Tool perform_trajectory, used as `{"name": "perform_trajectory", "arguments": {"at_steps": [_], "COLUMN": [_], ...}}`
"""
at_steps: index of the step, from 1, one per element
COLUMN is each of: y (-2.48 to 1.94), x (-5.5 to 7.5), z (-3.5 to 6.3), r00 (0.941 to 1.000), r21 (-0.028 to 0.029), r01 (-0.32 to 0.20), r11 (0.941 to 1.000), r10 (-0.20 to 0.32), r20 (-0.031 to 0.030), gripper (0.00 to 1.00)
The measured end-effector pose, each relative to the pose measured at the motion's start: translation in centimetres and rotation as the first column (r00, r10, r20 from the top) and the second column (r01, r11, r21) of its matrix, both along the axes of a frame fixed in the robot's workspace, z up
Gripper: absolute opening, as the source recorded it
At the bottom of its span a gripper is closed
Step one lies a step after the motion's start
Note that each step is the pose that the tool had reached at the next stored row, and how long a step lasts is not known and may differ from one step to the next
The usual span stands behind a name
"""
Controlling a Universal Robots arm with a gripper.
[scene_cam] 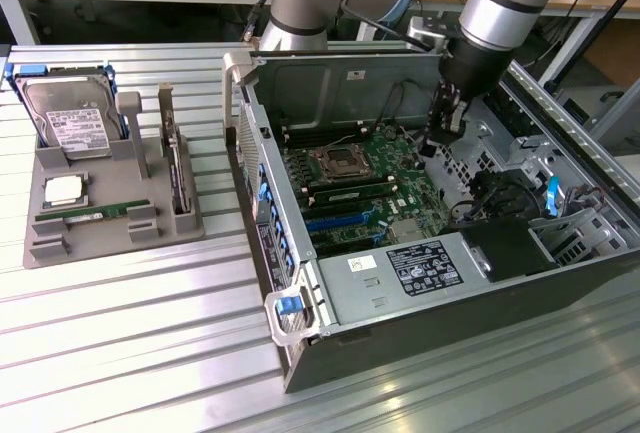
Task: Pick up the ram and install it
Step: 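Press down the ram until it locks into place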
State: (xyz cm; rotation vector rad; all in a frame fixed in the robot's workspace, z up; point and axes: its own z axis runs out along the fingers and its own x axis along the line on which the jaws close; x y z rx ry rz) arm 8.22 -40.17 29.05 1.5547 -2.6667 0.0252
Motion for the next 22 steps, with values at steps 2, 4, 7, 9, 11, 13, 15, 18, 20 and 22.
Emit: {"name": "perform_trajectory", "arguments": {"at_steps": [2, 4, 7, 9, 11, 13, 15, 18, 20, 22], "y": [0.00, 0.00, 0.00, 0.00, 0.00, 0.00, 0.00, 0.00, 0.00, 0.00], "x": [0.00, 0.00, 0.00, 0.00, 0.00, 0.00, 0.00, 0.00, 0.00, 0.00], "z": [-0.05, -0.09, -0.16, -0.17, -0.19, -0.21, -0.24, -0.32, -0.36, -0.41], "r00": [0.9983, 0.9911, 0.9619, 0.9452, 0.9206, 0.8976, 0.8674, 0.7998, 0.7629, 0.7172], "r21": [-0.0001, -0.0001, -0.0001, -0.0001, -0.0003, -0.0007, -0.0010, -0.0011, -0.0011, -0.0011], "r01": [0.057, 0.133, 0.273, 0.327, 0.391, 0.441, 0.498, 0.600, 0.646, 0.697], "r11": [0.9983, 0.9911, 0.9619, 0.9452, 0.9206, 0.8976, 0.8674, 0.7998, 0.7629, 0.7172], "r10": [-0.057, -0.133, -0.273, -0.327, -0.391, -0.441, -0.498, -0.600, -0.646, -0.697], "r20": [0.0000, 0.0000, 0.0000, 0.0000, 0.0001, 0.0002, 0.0004, 0.0005, 0.0005, 0.0004], "gripper": [0.11, 0.11, 0.11, 0.11, 0.11, 0.11, 0.11, 0.11, 0.11, 0.11]}}
